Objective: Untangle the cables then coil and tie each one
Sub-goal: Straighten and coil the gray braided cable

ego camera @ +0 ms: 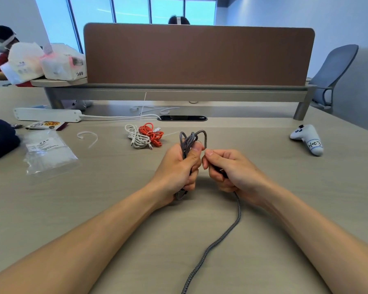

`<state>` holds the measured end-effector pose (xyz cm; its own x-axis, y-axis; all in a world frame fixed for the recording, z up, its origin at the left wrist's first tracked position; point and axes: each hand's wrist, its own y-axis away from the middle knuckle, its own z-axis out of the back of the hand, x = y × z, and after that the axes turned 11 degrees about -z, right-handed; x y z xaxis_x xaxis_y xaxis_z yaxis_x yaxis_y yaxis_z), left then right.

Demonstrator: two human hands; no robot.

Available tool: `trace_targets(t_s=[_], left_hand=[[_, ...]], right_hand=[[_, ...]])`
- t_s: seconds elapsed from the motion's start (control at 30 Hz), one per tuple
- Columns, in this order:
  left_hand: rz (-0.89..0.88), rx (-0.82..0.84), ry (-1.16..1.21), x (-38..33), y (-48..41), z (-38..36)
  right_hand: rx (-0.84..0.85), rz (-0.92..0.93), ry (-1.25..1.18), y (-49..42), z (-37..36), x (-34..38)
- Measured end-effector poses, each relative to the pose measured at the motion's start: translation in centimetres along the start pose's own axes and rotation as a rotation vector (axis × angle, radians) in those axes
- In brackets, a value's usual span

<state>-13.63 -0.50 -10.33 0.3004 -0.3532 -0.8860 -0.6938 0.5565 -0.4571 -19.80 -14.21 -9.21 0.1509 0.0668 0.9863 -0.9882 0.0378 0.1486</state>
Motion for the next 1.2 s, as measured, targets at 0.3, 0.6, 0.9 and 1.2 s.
trace_targets(t_s=[0.3,0.6,0.9,1.2], left_hand=[[0.017,-0.016,-0.061,0.1,-0.1,-0.1],[0.022,-0.498,0.433,-1.1,-1.8,1.5],[0.004,-0.617,0.673,-2.7,-2.9,6.1],[0.006,-0.632,0.399,-2.5,-2.7,7.9]], right_hand=[[0.001,0.017,0.088,0.1,-0.6,0.0],[0.028,-0.010,0.091,0.7,-0.1,0.5],[-0.001,-0.042,0.113,1.6,3.0,1.5],[-0.149,0.048,-0.001,1.6,5.6,1.5]])
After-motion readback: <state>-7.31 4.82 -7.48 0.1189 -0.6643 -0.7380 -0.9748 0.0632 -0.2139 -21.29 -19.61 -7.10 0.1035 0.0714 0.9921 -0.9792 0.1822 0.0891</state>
